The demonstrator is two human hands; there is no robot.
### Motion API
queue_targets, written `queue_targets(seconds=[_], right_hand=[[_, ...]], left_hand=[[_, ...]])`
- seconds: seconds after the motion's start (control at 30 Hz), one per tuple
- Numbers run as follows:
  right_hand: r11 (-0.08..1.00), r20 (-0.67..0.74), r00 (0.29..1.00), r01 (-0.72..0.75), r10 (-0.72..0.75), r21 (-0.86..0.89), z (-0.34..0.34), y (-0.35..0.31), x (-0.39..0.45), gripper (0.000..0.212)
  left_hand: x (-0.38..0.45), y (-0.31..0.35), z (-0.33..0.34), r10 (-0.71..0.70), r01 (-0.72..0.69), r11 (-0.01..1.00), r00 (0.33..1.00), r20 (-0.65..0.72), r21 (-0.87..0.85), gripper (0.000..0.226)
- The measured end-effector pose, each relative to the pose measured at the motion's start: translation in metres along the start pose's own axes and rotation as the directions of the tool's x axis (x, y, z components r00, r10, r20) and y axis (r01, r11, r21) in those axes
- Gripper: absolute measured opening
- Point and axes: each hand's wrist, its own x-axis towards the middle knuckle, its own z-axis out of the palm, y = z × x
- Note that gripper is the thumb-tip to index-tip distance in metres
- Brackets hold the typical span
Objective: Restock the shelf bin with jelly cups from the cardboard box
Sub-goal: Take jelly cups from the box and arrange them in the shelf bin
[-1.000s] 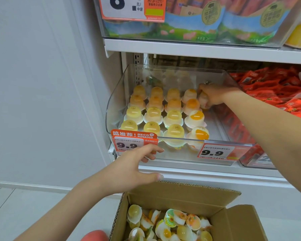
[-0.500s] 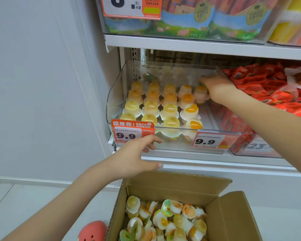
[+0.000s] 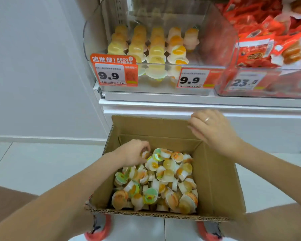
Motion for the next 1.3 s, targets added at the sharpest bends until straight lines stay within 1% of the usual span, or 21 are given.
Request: queue_targets(seconds=[0.07, 0.1, 0.17, 0.23, 0.3, 0.37, 0.43, 0.53, 0.63, 0.67, 0.77, 0.83, 0.9, 0.97, 1.0, 1.03, 1.07, 1.1, 1.13, 1.2, 1.3], right_hand=[[1.0, 0.262, 0.965, -0.025, 0.019, 0.018, 0.03, -0.018, -0.028, 0.014], [0.997, 0.397, 0.917, -0.062, 0.039, 0.046, 0.044, -0.027, -0.039, 0.02], [0.979, 0.629, 0.774, -0.175, 0.07, 0.106, 0.072, -0.044, -0.056, 0.034], [0.933, 0.766, 0.63, -0.338, 0.127, 0.123, 0.101, -0.058, -0.066, 0.045], [0.833, 0.818, 0.532, -0.539, 0.218, 0.128, 0.13, -0.068, -0.069, 0.051], [0.644, 0.833, 0.43, -0.755, 0.349, 0.12, 0.157, -0.074, -0.068, 0.058], [0.438, 0.83, 0.304, -0.895, 0.468, 0.082, 0.182, -0.079, -0.062, 0.063], [0.298, 0.809, 0.174, -0.954, 0.561, -0.002, 0.217, -0.086, -0.055, 0.071], [0.112, 0.761, 0.037, -0.993, 0.648, -0.046, 0.241, -0.096, -0.05, 0.078], [0.077, 0.73, 0.014, -0.996, 0.683, -0.053, 0.244, -0.098, -0.048, 0.076], [0.072, 0.673, 0.047, -0.997, 0.738, -0.01, 0.246, -0.098, -0.048, 0.063], [0.044, 0.689, 0.089, -0.996, 0.72, 0.082, 0.239, -0.095, -0.049, 0.056], [0.034, 0.707, 0.153, -0.983, 0.691, 0.18, 0.226, -0.09, -0.051, 0.055], [0.097, 0.732, 0.249, -0.965, 0.634, 0.244, 0.202, -0.082, -0.049, 0.055], [0.14, 0.74, 0.306, -0.95, 0.599, 0.28, 0.187, -0.076, -0.045, 0.056], [0.184, 0.741, 0.365, -0.93, 0.563, 0.319, 0.17, -0.069, -0.039, 0.058], [0.224, 0.734, 0.417, -0.909, 0.536, 0.353, 0.151, -0.062, -0.032, 0.06], [0.252, 0.722, 0.459, -0.888, 0.518, 0.383, 0.131, -0.053, -0.024, 0.062], [0.269, 0.707, 0.493, -0.87, 0.507, 0.413, 0.11, -0.044, -0.015, 0.063], [0.298, 0.664, 0.548, -0.836, 0.509, 0.461, 0.066, -0.026, 0.004, 0.062], [0.355, 0.584, 0.616, -0.786, 0.529, 0.507, -0.001, -0.005, 0.028, 0.062]], left_hand=[[0.01, -0.014, 0.027, -0.071, 0.06, 0.989, 0.994, 0.081, 0.137, 0.044], [0.017, -0.021, 0.04, -0.106, 0.081, 0.977, 0.987, 0.117, 0.199, 0.048], [0.03, -0.032, 0.063, -0.143, 0.084, 0.946, 0.975, 0.171, 0.312, 0.052], [0.044, -0.04, 0.084, -0.156, 0.07, 0.926, 0.966, 0.205, 0.371, 0.052], [0.056, -0.042, 0.102, -0.16, 0.062, 0.924, 0.958, 0.236, 0.377, 0.051], [0.063, -0.043, 0.117, -0.188, 0.08, 0.923, 0.947, 0.259, 0.377, 0.053], [0.067, -0.043, 0.13, -0.258, 0.135, 0.906, 0.928, 0.268, 0.402, 0.064], [0.073, -0.044, 0.141, -0.321, 0.168, 0.848, 0.917, 0.237, 0.502, 0.069], [0.077, -0.043, 0.148, -0.303, 0.123, 0.812, 0.924, 0.232, 0.571, 0.064], [0.078, -0.043, 0.15, -0.287, 0.112, 0.801, 0.934, 0.214, 0.588, 0.061], [0.079, -0.042, 0.151, -0.234, 0.098, 0.792, 0.96, 0.152, 0.602, 0.055], [0.076, -0.04, 0.144, -0.211, 0.128, 0.833, 0.973, 0.094, 0.538, 0.048], [0.073, -0.035, 0.128, -0.242, 0.216, 0.908, 0.97, 0.03, 0.36, 0.045], [0.075, -0.029, 0.109, -0.398, 0.398, 0.917, 0.917, -0.016, -0.004, 0.048], [0.077, -0.022, 0.094, -0.513, 0.501, 0.827, 0.858, 0.022, -0.254, 0.052], [0.079, -0.014, 0.075, -0.602, 0.571, 0.65, 0.789, 0.119, -0.501, 0.053], [0.082, -0.005, 0.055, -0.625, 0.596, 0.429, 0.739, 0.253, -0.679, 0.046], [0.081, 0.005, 0.033, -0.59, 0.605, 0.223, 0.708, 0.388, -0.764, 0.034], [0.079, 0.015, 0.01, -0.538, 0.597, 0.083, 0.701, 0.468, -0.798, 0.025], [0.068, 0.036, -0.035, -0.437, 0.54, 0.005, 0.758, 0.484, -0.842, 0.023], [0.037, 0.066, -0.091, -0.342, 0.416, -0.084, 0.842, 0.418, -0.906, 0.02]])
